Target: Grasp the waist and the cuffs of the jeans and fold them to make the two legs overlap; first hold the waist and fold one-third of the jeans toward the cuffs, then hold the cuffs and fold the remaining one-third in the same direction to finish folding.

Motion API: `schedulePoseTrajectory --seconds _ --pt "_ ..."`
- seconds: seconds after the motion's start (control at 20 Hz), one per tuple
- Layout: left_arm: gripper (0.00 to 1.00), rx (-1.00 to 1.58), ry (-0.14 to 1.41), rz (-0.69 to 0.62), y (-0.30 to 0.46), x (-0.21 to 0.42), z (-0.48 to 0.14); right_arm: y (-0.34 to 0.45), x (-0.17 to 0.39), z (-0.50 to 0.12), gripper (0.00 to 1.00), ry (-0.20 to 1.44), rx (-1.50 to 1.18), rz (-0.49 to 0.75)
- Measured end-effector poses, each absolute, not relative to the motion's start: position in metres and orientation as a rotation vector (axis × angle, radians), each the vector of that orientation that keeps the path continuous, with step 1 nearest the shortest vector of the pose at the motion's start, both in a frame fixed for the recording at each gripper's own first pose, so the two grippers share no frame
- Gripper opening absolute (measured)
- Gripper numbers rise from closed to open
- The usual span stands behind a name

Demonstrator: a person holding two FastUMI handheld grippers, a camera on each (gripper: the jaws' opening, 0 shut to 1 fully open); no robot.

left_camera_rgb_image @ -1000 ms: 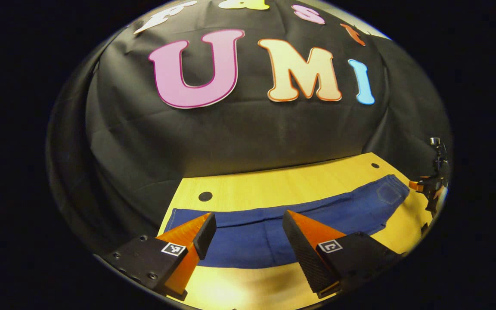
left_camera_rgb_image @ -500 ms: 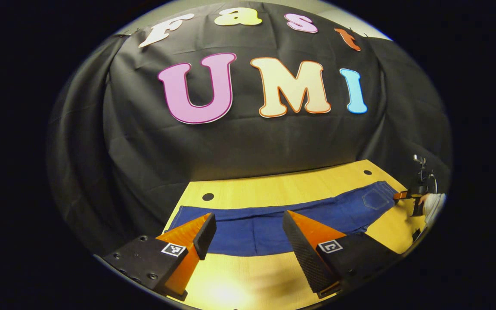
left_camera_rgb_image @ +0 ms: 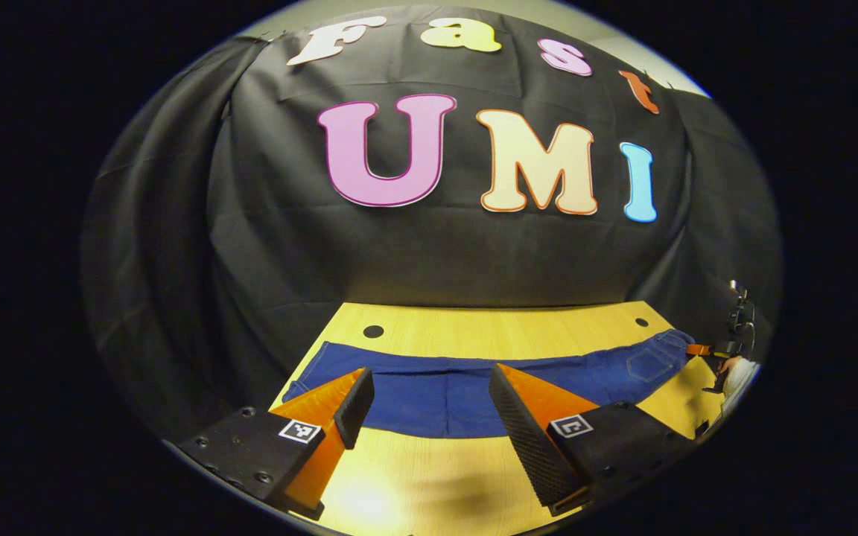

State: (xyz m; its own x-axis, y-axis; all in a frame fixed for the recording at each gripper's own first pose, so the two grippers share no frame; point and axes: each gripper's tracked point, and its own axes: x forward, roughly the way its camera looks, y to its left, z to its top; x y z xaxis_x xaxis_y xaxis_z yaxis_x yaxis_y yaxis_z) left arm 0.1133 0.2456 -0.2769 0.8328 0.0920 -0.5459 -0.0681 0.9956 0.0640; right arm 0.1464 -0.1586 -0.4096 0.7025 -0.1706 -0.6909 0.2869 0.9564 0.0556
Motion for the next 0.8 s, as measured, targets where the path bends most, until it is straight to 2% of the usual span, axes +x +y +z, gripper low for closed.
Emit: schedulePoseTrajectory --seconds 0.25,0.3,0.55,0.8 --pt "0.95 -0.007 0.602 0.081 0.28 0.117 -0.289 -0.097 0.159 -0.331 0.04 0.615 0.106 -0.152" --pt "0.96 -0.01 0.605 0.078 0.287 0.12 -0.289 -0.084 0.163 -0.32 0.06 0.585 0.119 -0.132" --pt "0.94 -0.02 0.615 0.062 0.327 0.129 -0.293 -0.002 0.174 -0.265 0.06 0.49 0.163 -0.02" --pt "0.94 -0.026 0.655 0.063 0.374 0.135 -0.309 0.125 0.18 -0.256 0.06 0.462 0.151 0.117"
